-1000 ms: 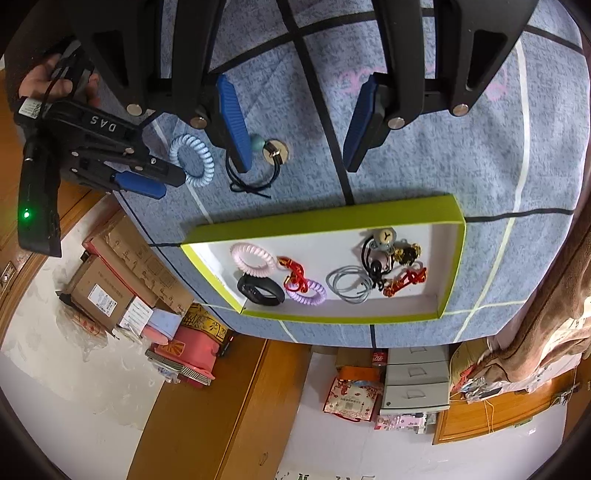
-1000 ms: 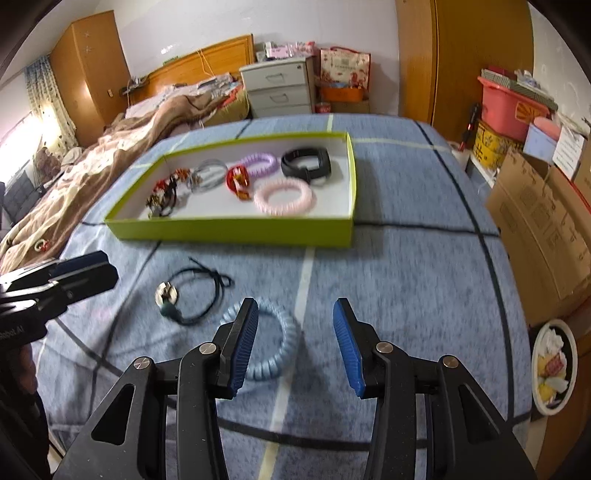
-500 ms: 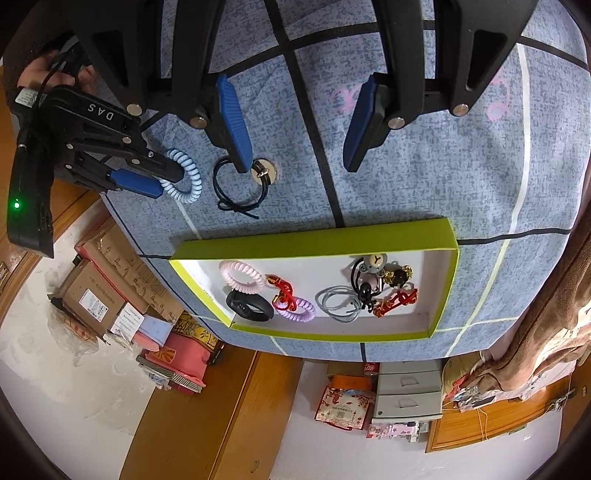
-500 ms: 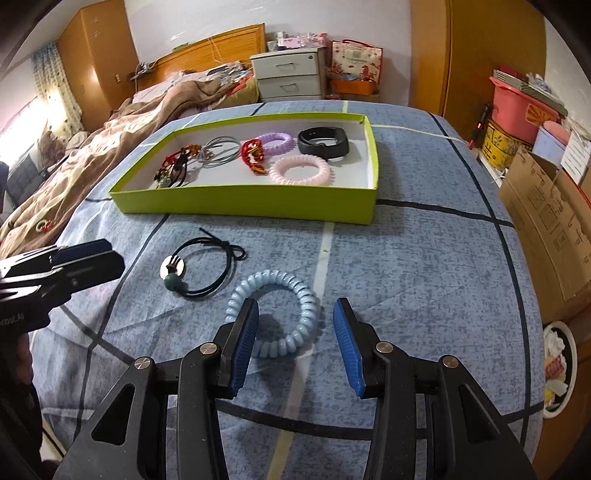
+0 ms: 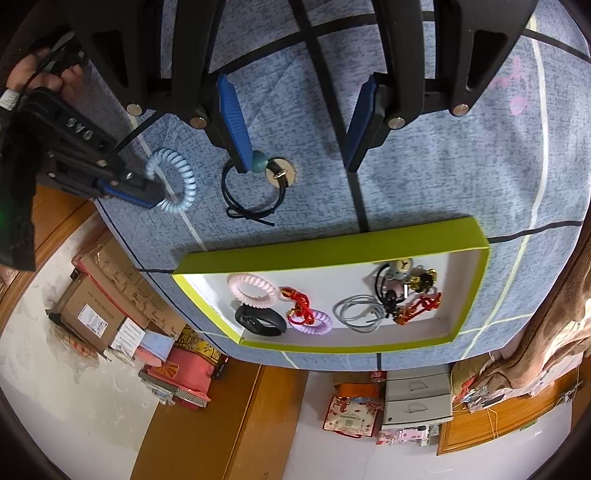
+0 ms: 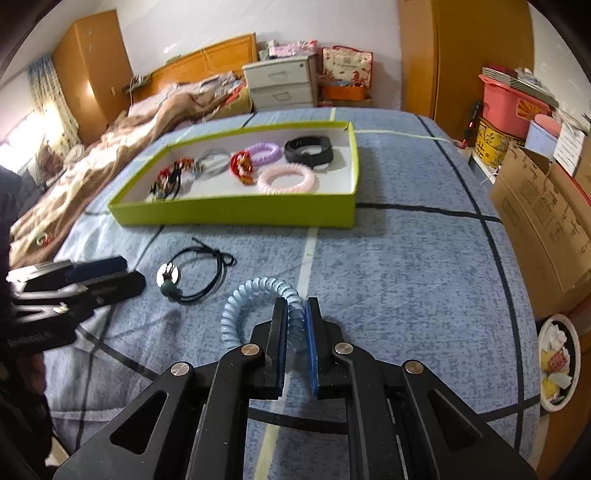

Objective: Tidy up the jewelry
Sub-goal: 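Grasp the light-blue coil with the right gripper while the left grasps the black hair tie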

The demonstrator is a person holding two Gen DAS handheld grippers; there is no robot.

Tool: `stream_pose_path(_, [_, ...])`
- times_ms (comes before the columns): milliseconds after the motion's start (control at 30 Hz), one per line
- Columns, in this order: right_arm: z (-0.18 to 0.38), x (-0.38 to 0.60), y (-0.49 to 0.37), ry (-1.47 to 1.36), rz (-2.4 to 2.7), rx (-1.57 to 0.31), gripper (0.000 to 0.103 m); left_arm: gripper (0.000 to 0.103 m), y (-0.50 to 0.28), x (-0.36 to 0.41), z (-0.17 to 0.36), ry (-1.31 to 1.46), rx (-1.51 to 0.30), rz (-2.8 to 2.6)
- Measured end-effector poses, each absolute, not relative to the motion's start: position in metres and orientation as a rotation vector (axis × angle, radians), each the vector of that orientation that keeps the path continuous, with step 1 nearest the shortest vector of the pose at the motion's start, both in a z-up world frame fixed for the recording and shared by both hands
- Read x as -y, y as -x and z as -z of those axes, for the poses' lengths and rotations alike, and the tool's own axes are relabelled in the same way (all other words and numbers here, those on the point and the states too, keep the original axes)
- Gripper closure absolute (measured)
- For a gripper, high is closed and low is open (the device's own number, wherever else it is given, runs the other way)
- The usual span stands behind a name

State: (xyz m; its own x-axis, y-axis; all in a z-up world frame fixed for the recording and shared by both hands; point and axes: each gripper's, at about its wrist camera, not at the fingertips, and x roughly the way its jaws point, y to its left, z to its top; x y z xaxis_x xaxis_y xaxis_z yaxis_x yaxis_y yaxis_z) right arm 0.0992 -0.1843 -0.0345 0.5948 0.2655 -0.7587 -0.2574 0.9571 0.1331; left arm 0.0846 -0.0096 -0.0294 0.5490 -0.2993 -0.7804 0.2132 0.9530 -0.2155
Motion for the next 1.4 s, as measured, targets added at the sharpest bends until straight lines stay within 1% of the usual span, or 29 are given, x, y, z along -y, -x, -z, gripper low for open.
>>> stream_pose_path(367, [0.029, 0.212, -0.098, -0.067, -0.275, -0.864, 0.093, 0.05, -0.098, 0.035, 0.038, 0.06, -0.969, 0.299])
stream_pose_path(500, [0.025, 0.216, -0.097, -0.076, -0.284, -0.85, 0.093, 0.05, -0.099, 0.044, 0.039, -0.003, -0.962, 0.253])
stream_pose_path(633, [0.022, 0.216, -0.097, -0.084, -0.295, -0.844, 0.093, 0.05, -0.1, 0.043, 0.039, 0.005, -0.954, 0.237])
stream_pose_path(800, [0.022, 0.214, -0.097, -0.085, -0.304, -0.84, 0.093, 0.056, -0.098, 0.043, 0.04, 0.0, -0.945, 0.214])
stream_pose_path(867, [0.023, 0.213, -0.096, -0.087, -0.308, -0.843, 0.093, 0.068, -0.096, 0.041, 0.039, -0.005, -0.943, 0.197])
stream_pose_path(933, [0.024, 0.212, -0.095, -0.087, -0.309, -0.844, 0.093, 0.073, -0.095, 0.04, 0.039, 0.0, -0.944, 0.2])
stream_pose_path(1000, [0.024, 0.211, -0.095, -0.085, -0.31, -0.848, 0.093, 0.074, -0.094, 0.037, 0.039, 0.009, -0.943, 0.207])
stream_pose_path(1167, [0.025, 0.209, -0.094, -0.088, -0.306, -0.847, 0.093, 0.082, -0.092, 0.033, 0.039, 0.021, -0.941, 0.208])
stream_pose_path(1400, [0.024, 0.207, -0.092, -0.086, -0.295, -0.847, 0.093, 0.082, -0.09, 0.03, 0.038, 0.043, -0.937, 0.238])
